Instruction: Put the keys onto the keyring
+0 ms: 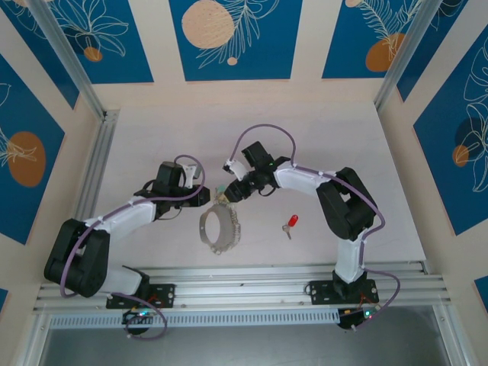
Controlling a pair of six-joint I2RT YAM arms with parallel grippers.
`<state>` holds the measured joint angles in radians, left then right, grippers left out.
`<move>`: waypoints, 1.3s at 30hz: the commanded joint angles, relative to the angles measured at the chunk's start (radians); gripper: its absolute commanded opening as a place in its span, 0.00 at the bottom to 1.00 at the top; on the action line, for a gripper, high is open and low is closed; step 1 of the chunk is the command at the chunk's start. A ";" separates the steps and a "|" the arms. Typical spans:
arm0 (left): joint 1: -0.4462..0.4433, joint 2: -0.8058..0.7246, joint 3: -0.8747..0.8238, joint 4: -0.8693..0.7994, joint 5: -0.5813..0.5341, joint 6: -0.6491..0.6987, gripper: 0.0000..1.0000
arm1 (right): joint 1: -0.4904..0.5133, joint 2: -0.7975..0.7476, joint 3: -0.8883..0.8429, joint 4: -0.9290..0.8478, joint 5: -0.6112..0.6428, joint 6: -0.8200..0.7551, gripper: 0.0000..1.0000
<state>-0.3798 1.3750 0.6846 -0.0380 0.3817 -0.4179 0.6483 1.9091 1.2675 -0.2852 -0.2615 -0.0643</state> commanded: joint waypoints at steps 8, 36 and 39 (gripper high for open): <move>0.009 -0.020 -0.012 0.005 0.008 0.003 0.21 | -0.017 0.005 -0.081 0.123 -0.097 -0.252 0.33; 0.019 -0.047 -0.025 0.015 0.018 -0.006 0.23 | 0.040 0.122 0.014 -0.025 -0.007 -0.437 0.33; 0.022 -0.049 -0.027 0.017 0.020 -0.009 0.23 | 0.046 0.134 0.022 -0.030 -0.002 -0.443 0.33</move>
<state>-0.3702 1.3422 0.6739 -0.0372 0.3851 -0.4179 0.6830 2.0186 1.2617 -0.2863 -0.2649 -0.4778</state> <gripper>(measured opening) 0.225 0.333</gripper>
